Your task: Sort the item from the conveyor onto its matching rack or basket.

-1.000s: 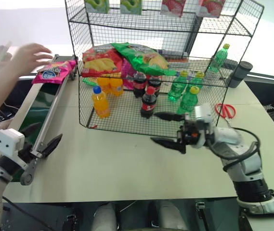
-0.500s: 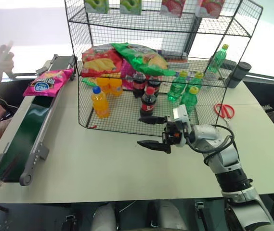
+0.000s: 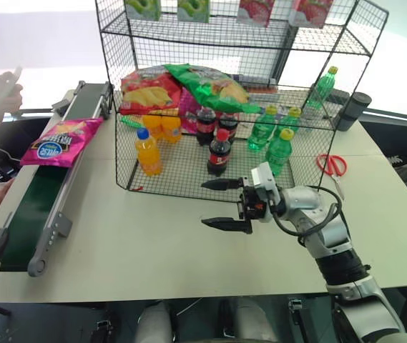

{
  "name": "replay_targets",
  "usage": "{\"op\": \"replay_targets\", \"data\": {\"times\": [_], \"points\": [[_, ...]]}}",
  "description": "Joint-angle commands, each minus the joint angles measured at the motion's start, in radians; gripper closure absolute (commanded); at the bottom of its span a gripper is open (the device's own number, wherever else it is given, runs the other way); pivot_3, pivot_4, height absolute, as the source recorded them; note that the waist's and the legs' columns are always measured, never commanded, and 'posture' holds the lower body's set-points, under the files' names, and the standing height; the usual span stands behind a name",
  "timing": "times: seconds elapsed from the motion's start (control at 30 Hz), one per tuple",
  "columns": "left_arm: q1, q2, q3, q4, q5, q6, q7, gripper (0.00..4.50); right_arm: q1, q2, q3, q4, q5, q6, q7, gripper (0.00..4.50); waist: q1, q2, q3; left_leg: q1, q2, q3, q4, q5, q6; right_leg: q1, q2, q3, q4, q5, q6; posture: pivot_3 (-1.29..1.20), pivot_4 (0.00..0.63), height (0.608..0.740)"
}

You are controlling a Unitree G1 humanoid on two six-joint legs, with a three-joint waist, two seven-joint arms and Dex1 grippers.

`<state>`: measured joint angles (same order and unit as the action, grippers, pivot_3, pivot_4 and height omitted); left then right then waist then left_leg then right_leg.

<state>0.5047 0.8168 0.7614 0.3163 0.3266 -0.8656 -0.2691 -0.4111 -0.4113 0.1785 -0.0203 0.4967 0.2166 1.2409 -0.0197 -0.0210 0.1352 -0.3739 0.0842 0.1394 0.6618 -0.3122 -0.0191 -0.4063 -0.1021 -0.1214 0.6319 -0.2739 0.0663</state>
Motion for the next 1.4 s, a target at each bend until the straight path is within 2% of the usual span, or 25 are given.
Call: {"op": "replay_targets", "data": {"times": [0.03, 0.17, 0.67, 1.23, 1.33, 1.4], "points": [[-0.017, 0.021, -0.040, 0.044, -0.026, -0.022, 0.025, 0.00, 0.003, -0.005, -0.038, -0.076, 0.044, 0.028, -0.017, 0.09, 0.001, 0.000, 0.000, 0.000, 0.000, 0.000, 0.000, 0.000, 0.000, 0.000, 0.000, 0.000, 0.000, 0.000, 0.000, 0.00, 0.150, 0.726], [-0.043, 0.040, -0.078, 0.083, -0.023, -0.034, 0.047, 0.00, 0.021, -0.011, -0.032, -0.129, 0.061, 0.056, -0.025, 0.09, 0.001, 0.000, 0.000, 0.000, 0.000, 0.000, 0.000, 0.000, 0.000, 0.000, 0.000, 0.000, 0.000, 0.000, 0.000, 0.00, 0.150, 0.726], [-0.056, 0.058, -0.144, 0.112, -0.026, -0.022, 0.107, 0.00, 0.030, -0.022, -0.038, -0.127, 0.028, 0.034, -0.038, 0.09, 0.001, 0.000, 0.000, 0.000, 0.000, 0.000, 0.000, 0.000, 0.000, 0.000, 0.000, 0.000, 0.000, 0.000, 0.000, 0.00, 0.150, 0.726], [-0.088, 0.080, -0.205, 0.130, -0.068, 0.011, 0.082, 0.00, 0.047, -0.030, -0.032, -0.140, 0.013, 0.022, -0.062, 0.09, 0.001, -0.001, 0.000, 0.000, 0.000, 0.001, 0.000, 0.000, 0.000, 0.000, 0.000, 0.000, 0.000, 0.000, 0.000, 0.00, 0.150, 0.726], [-0.090, 0.079, -0.239, 0.127, -0.173, 0.020, -0.009, 0.86, 0.048, -0.033, -0.036, -0.143, 0.014, 0.025, -0.066, 0.00, 0.001, 0.000, 0.000, 0.000, 0.000, 0.001, 0.000, 0.000, 0.000, 0.000, 0.000, 0.000, 0.000, 0.000, 0.000, 0.00, 0.150, 0.726], [-0.098, 0.082, -0.241, 0.129, -0.174, 0.021, -0.009, 1.85, 0.049, -0.035, -0.036, -0.144, 0.013, 0.025, -0.068, 0.00, 0.001, -0.001, 0.000, 0.000, 0.000, 0.001, 0.000, 0.000, 0.000, 0.000, 0.000, 0.000, 0.001, 0.000, 0.000, 0.00, 0.150, 0.726]]}}
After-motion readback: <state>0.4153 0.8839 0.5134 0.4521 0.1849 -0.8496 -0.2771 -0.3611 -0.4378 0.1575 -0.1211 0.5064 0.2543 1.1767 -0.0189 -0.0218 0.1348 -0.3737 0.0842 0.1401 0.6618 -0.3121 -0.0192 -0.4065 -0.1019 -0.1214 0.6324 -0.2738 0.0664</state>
